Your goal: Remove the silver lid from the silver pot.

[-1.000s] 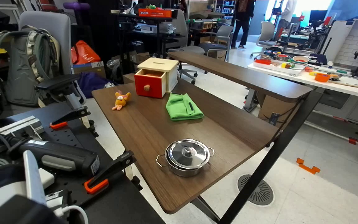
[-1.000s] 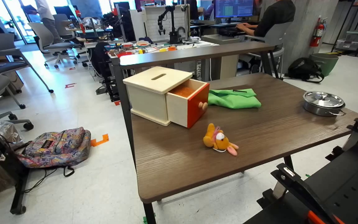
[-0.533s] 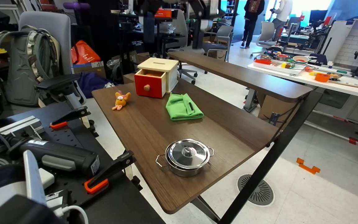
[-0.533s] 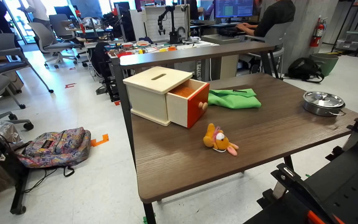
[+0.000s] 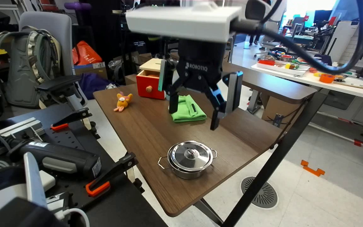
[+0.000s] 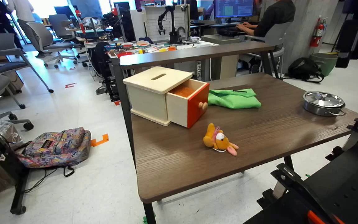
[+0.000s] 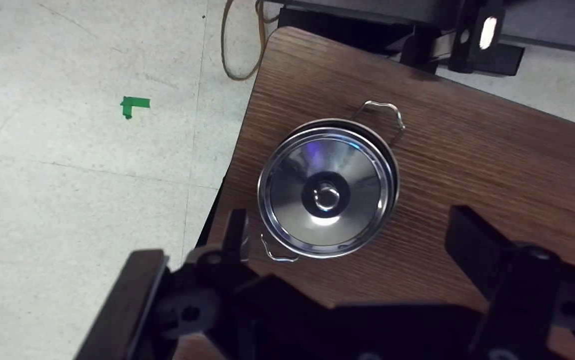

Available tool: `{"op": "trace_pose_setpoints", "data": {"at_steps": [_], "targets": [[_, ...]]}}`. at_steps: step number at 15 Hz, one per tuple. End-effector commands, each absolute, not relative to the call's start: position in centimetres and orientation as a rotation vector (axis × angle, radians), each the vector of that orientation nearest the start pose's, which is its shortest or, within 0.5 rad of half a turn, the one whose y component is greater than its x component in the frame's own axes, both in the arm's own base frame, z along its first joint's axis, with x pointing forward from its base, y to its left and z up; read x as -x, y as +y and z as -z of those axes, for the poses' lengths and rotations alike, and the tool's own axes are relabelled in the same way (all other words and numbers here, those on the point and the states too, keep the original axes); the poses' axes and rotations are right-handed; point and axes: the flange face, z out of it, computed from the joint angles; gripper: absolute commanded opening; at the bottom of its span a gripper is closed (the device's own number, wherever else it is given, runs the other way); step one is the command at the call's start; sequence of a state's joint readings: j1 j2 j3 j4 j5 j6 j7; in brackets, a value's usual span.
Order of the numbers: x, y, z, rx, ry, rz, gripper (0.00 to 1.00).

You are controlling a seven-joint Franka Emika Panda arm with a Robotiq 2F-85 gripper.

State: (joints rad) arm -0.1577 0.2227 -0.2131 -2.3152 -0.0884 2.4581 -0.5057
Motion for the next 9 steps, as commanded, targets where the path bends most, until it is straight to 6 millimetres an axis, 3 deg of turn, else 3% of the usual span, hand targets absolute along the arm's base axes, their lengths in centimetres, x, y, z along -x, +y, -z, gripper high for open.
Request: {"op": "trace_pose_setpoints", "data": {"at_steps": [1, 5, 9], "targets": [[-48.4, -20.2, -20.7, 3.163, -0.289, -0.106, 1.00], [-47.9, -21.1, -17.9, 3.149, -0.256, -0.107, 1.00], [-47.4, -21.5, -16.6, 3.148, -0.258, -0.113, 1.00]]}}
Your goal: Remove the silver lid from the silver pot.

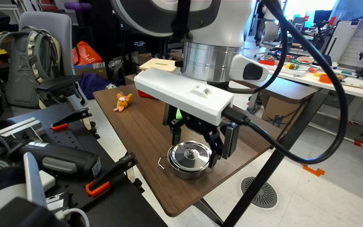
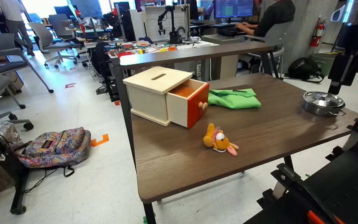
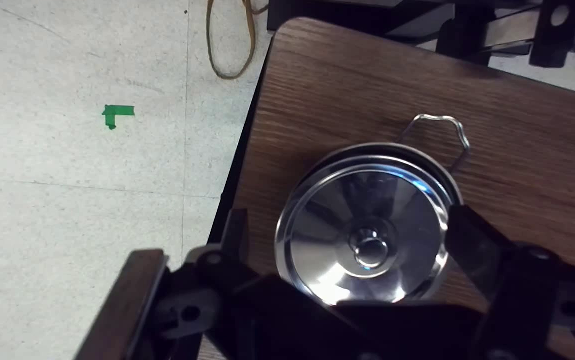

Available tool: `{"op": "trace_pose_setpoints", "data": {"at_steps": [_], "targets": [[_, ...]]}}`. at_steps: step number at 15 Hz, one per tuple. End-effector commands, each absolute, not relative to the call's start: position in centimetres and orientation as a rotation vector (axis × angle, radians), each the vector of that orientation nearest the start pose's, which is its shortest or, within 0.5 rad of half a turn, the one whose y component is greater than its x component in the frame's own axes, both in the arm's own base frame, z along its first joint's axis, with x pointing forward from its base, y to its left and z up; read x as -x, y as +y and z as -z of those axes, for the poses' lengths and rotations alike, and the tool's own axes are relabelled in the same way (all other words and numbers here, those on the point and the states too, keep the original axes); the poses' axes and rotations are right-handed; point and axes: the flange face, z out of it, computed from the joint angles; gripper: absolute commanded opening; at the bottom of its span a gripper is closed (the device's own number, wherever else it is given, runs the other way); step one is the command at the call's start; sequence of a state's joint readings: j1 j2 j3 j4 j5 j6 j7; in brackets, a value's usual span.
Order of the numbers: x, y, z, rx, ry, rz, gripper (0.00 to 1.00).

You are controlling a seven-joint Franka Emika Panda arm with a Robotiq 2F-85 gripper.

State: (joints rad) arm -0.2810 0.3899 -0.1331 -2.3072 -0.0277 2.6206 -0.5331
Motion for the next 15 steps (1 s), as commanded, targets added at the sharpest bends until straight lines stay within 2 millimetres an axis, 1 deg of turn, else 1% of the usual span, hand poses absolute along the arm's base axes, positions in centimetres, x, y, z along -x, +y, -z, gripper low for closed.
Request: {"op": "trace_pose_setpoints", "data": {"at_steps": [1, 7, 8, 9, 10, 11, 14, 15], "targets": [[-47.4, -21.5, -16.4, 3.150, -0.256, -0.110, 1.00], [-47.2, -21.0, -15.7, 3.160, -0.270, -0.110, 1.00], [-47.3, -21.0, -15.6, 3.162, -0.270, -0.105, 0.94], [-47.3, -20.9, -15.5, 3.163, -0.270, -0.099, 0.74], [-47.4, -20.9, -15.4, 3.164, -0.268, -0.096, 0.69], [-47.4, -20.9, -15.2, 3.165, -0.268, -0.092, 0.68], [-47.4, -20.6, -15.0, 3.164, -0.281, -0.093, 0.43], [-47.4, -20.5, -15.0, 3.163, -0.285, -0.088, 0.39]]}}
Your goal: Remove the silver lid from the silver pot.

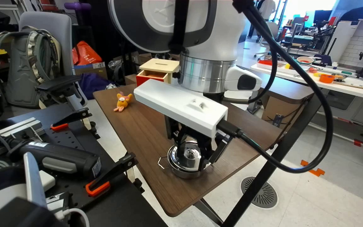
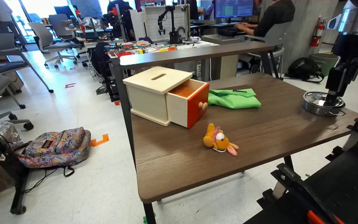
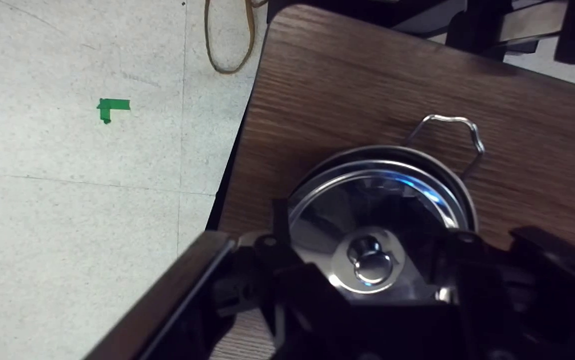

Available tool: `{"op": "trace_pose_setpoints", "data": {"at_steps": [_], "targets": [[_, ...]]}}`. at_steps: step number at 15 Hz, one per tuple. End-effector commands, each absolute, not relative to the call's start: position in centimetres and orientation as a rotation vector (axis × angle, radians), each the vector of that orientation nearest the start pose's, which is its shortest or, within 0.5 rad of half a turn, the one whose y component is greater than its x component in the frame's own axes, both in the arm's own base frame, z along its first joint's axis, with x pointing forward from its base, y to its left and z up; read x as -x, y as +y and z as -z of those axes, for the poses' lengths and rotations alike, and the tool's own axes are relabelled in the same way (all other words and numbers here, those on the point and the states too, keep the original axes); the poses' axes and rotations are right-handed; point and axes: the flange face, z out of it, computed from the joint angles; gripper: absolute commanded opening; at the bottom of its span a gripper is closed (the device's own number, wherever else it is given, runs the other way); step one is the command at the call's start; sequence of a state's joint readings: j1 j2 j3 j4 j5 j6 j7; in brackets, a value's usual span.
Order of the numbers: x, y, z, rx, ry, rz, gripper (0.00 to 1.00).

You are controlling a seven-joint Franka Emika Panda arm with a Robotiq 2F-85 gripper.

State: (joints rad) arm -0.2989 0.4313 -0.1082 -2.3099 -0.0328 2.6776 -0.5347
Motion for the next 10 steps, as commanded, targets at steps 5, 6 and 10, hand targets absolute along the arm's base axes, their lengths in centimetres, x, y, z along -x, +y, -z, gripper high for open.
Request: {"op": "trace_pose_setpoints", "data": {"at_steps": [5, 6, 10], "targets": [[-47.65, -19.91, -15.42, 3.157, -0.298, -0.065, 0.88], [-47.71, -19.79, -15.49, 3.156, -0.302, -0.063, 0.94], [-47.95, -19.49, -15.38, 3.155, -0.319, -0.059, 0.67]]}}
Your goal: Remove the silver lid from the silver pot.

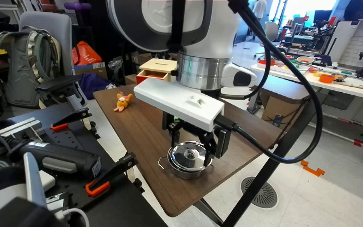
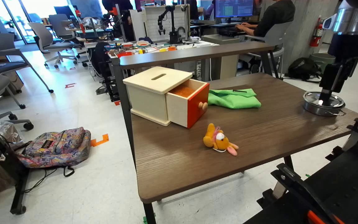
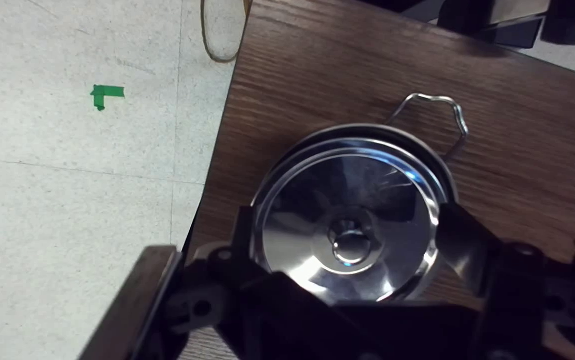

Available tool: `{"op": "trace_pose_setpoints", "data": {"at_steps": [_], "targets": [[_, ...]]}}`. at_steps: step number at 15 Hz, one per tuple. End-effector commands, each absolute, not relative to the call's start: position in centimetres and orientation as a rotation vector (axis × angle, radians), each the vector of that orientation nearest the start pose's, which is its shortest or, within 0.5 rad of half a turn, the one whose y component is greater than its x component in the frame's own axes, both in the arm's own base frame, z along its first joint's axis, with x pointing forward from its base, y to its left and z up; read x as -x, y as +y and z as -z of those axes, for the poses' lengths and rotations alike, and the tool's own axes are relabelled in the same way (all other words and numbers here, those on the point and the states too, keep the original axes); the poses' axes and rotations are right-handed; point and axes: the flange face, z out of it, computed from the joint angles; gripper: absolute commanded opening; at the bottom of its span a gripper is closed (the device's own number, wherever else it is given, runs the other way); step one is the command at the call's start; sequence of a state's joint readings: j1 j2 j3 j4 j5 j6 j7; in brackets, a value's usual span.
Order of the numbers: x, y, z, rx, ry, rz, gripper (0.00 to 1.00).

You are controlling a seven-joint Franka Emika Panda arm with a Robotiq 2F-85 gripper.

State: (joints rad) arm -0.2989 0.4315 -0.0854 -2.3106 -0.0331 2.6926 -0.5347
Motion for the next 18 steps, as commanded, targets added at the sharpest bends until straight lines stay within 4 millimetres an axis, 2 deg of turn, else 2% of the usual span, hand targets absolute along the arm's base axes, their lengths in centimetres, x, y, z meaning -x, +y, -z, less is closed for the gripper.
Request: {"op": "trace_pose_setpoints", "data": {"at_steps": [1, 4, 9, 10, 11, 14, 18], "targets": [[-48.0, -19.4, -15.4, 3.155, -0.320, -0.059, 0.64], [-48.1, -19.4, -15.4, 3.155, -0.322, -0.056, 0.38], [-48.3, -19.4, -15.6, 3.157, -0.324, -0.048, 0.02], [-48.3, -19.4, -15.7, 3.157, -0.323, -0.043, 0.00], [-48.4, -19.4, -15.8, 3.156, -0.323, -0.039, 0.05], [-48.4, -19.2, -16.8, 3.152, -0.325, -0.011, 0.05], [-48.6, -18.5, -20.0, 3.134, -0.306, 0.054, 0.05]]}}
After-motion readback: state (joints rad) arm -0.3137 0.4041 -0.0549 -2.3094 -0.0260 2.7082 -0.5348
